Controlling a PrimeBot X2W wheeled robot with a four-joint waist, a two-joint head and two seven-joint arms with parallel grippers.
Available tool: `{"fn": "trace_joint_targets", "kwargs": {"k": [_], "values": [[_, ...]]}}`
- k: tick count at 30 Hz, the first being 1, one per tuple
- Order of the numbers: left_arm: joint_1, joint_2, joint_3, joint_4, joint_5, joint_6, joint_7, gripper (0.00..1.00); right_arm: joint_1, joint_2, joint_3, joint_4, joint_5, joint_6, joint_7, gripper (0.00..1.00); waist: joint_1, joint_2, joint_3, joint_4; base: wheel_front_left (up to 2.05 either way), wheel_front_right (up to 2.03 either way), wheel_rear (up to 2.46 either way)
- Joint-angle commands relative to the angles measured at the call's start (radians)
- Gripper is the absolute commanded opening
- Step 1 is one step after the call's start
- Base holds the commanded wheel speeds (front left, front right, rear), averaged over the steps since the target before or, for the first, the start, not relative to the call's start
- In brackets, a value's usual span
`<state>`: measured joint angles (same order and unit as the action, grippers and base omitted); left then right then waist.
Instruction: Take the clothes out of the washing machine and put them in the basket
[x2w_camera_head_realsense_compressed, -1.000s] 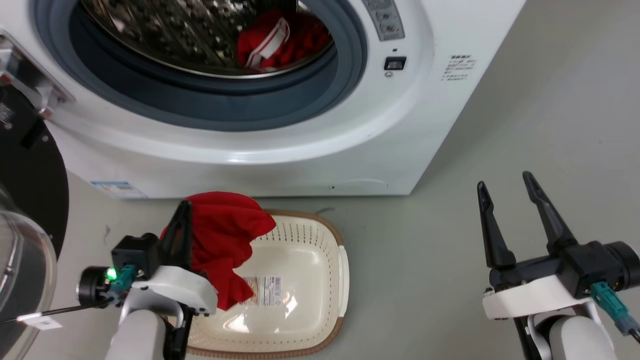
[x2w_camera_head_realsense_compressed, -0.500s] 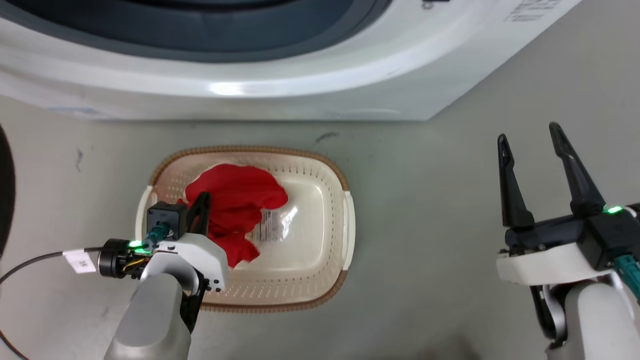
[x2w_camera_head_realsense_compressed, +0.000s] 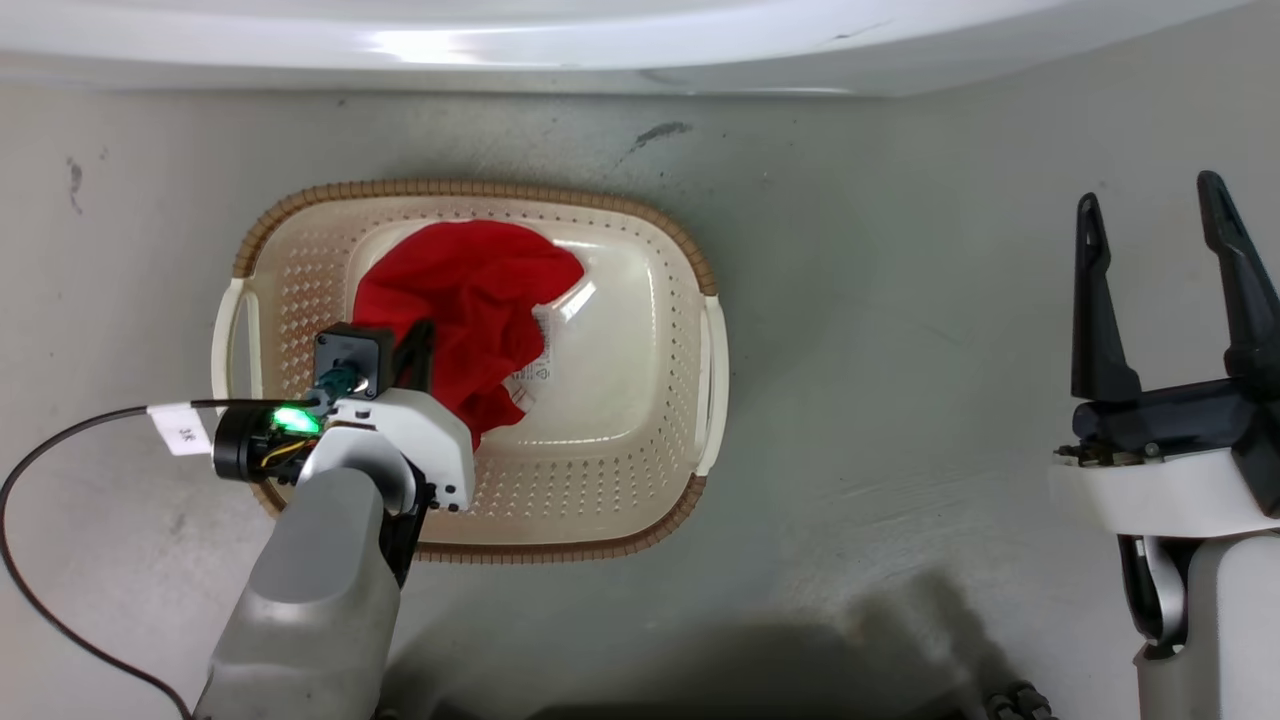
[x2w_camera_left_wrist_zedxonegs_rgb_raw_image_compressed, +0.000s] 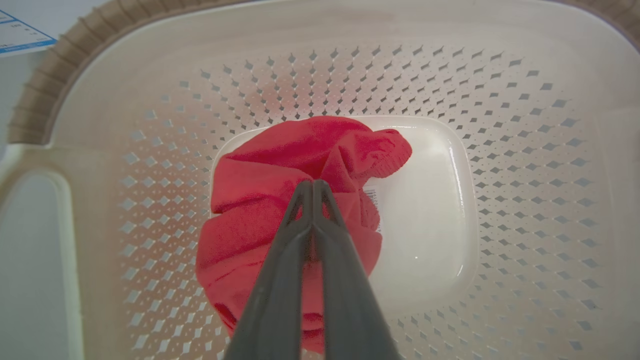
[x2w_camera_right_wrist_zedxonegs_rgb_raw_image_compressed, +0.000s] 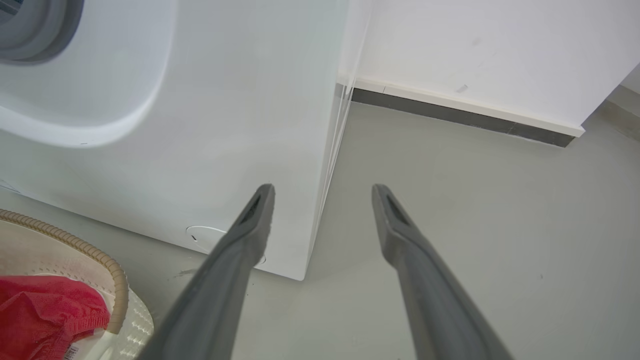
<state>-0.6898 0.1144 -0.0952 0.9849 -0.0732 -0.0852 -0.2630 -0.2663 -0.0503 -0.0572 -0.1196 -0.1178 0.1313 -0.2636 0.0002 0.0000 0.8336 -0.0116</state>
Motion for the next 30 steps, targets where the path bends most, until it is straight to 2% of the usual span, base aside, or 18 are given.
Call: {"fn": "trace_joint_targets", "kwargs": {"k": [1,5,6,7,8,18,30], "values": [[-0.026,-0.009,-0.008,0.011,0.005,-0.004,-0.003,0.00,-0.013,0.000,-0.008,-0.013,-0.011,-0.001,-0.002,1.00,-0.0002,0.0000,0.029,0.014,0.00,0.00,0.00],[-0.045,-0.018,-0.014,0.023,0.000,-0.009,-0.003,0.00,-0.008,0.000,-0.020,-0.022,-0.019,-0.001,-0.002,1.00,-0.0002,0.0000,0.039,0.027,0.00,0.00,0.00],[-0.046,-0.022,-0.010,0.024,-0.006,-0.010,-0.003,0.08,-0.007,0.000,-0.022,-0.020,-0.020,-0.001,-0.002,1.00,-0.0002,0.0000,0.036,0.030,0.00,0.00,0.00],[-0.045,-0.026,-0.006,0.022,-0.011,-0.010,-0.003,0.63,-0.005,0.000,-0.023,-0.015,-0.023,-0.001,-0.002,1.00,-0.0002,0.0000,0.031,0.034,0.00,0.00,0.00],[-0.042,-0.030,-0.004,0.018,-0.013,-0.010,-0.003,1.00,-0.004,0.000,-0.021,-0.011,-0.027,-0.001,-0.002,1.00,-0.0002,0.0000,0.024,0.036,0.00,0.00,0.00],[0.044,-0.022,0.011,-0.063,-0.003,-0.005,-0.003,1.00,-0.011,0.000,0.001,0.041,0.003,-0.001,-0.002,1.00,-0.0002,0.0000,-0.101,0.033,0.00,0.00,0.00],[0.229,-0.003,0.032,-0.319,-0.027,-0.038,-0.003,1.00,0.039,0.000,0.019,0.119,0.066,-0.001,-0.002,1.00,-0.0002,0.0000,-0.326,0.017,0.00,0.00,0.00]]}}
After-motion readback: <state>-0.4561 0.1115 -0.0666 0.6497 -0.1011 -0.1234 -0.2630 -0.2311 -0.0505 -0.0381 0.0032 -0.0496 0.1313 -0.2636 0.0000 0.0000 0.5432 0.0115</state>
